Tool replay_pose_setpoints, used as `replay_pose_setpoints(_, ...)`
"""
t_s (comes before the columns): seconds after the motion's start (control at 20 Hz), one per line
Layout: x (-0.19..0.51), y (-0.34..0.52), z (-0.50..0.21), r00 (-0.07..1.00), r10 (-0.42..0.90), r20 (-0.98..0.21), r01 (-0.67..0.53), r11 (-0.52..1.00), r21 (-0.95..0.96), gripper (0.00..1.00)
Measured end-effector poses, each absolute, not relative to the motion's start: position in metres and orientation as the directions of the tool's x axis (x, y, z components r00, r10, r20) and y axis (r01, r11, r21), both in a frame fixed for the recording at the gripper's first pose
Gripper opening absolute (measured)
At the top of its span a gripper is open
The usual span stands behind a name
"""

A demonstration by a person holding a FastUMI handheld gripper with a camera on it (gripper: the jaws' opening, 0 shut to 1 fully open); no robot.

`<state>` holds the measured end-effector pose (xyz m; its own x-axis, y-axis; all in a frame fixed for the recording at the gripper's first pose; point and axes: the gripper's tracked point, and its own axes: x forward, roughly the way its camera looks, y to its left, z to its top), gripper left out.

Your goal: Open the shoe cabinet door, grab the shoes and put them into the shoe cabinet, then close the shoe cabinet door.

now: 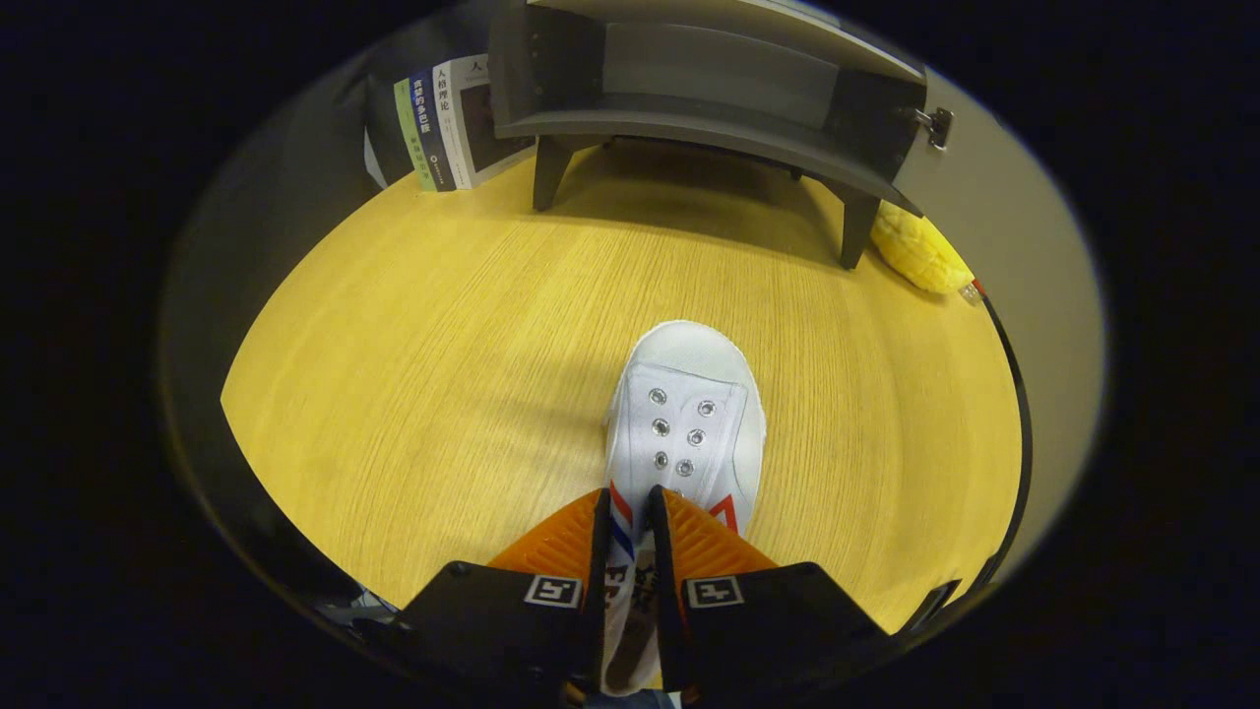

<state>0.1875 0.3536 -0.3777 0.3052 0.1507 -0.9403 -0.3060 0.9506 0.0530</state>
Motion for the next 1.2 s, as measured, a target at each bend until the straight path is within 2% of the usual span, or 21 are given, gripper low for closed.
replay_pose_setpoints(0.05,0.189,0.351,-0.376,0.315,0.156,-0.936,-0.31,0.949,0.054,0.24)
replay_pose_setpoints(0.1,0.184,0.358,-0.382,0.302,0.198,-0.933,-0.301,0.948,0.103,0.12)
replay_pose_setpoints(0.15,0.185,0.361,-0.377,0.308,0.228,-0.924,-0.306,0.943,0.131,0.11)
replay_pose_setpoints(0.2,0.187,0.358,-0.38,0.311,0.23,-0.922,-0.314,0.941,0.129,0.03)
replay_pose_setpoints(0.3,0.186,0.36,-0.379,0.327,0.263,-0.908,-0.311,0.937,0.159,0.02)
replay_pose_setpoints(0.45,0.193,0.358,-0.363,0.385,0.316,-0.867,-0.238,0.942,0.237,0.02)
replay_pose_setpoints(0.85,0.207,0.362,-0.321,0.436,0.382,-0.815,-0.265,0.92,0.29,0.02)
replay_pose_setpoints(1.2,0.247,0.383,-0.245,0.545,0.506,-0.669,-0.247,0.859,0.448,0.02)
